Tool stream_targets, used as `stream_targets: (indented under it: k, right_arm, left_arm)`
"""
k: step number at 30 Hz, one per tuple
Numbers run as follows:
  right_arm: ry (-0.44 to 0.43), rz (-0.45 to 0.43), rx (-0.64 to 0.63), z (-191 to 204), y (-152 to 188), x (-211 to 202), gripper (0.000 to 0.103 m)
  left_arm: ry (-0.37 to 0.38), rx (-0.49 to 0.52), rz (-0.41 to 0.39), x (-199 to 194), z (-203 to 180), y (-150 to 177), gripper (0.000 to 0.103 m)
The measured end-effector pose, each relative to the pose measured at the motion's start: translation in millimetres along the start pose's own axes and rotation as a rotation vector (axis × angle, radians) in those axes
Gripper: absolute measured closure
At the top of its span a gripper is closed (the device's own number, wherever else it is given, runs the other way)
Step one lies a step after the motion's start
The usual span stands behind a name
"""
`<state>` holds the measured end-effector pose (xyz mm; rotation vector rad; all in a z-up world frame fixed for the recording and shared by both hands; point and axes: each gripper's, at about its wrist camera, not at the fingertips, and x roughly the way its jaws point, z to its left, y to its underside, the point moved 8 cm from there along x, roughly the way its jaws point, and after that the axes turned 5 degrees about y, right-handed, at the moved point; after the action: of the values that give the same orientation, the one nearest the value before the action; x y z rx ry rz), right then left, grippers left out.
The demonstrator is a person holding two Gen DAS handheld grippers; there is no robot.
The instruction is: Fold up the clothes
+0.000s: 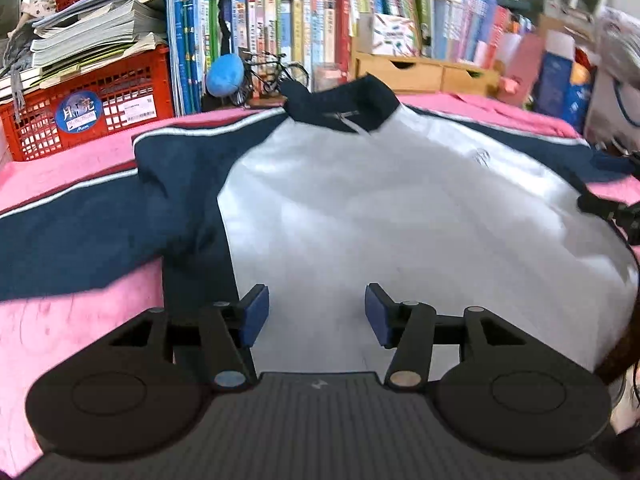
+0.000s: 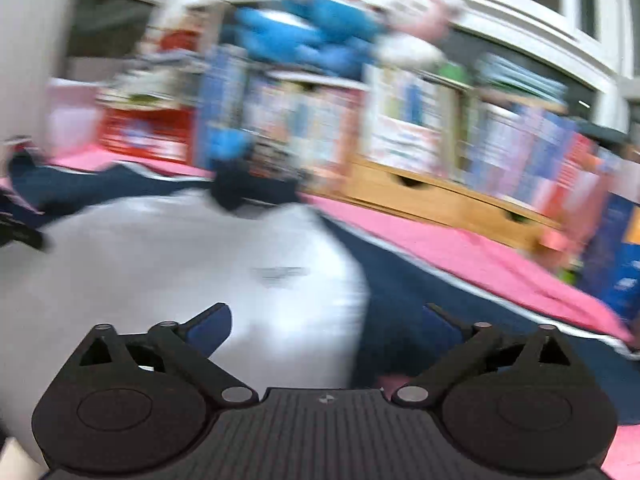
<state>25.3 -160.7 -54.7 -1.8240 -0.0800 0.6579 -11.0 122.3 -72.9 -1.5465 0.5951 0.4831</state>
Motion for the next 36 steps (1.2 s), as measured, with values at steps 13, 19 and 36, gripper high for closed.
stream_targets:
  k: [13,19,36]
  right_arm:
    - [0.105,0.106,0.248,11.8,75.1,-78.5,0.0]
    - [0.036,-0.033,0.134,69.0,53.4,-92.3,0.002]
    - [-0.376,-0.132,-0.993,169.7,51.5,-20.1,0.006]
  left_arm:
    - [-0.023,0.045,-0.057,-73.4,-42.5,61.4,0.038]
    - [0.018,0.129,-0.17,-75.1,-77.8,42.9,0.029]
    - [0.274,0.652,-0.013,-11.3,-119.0,24.8,0.026]
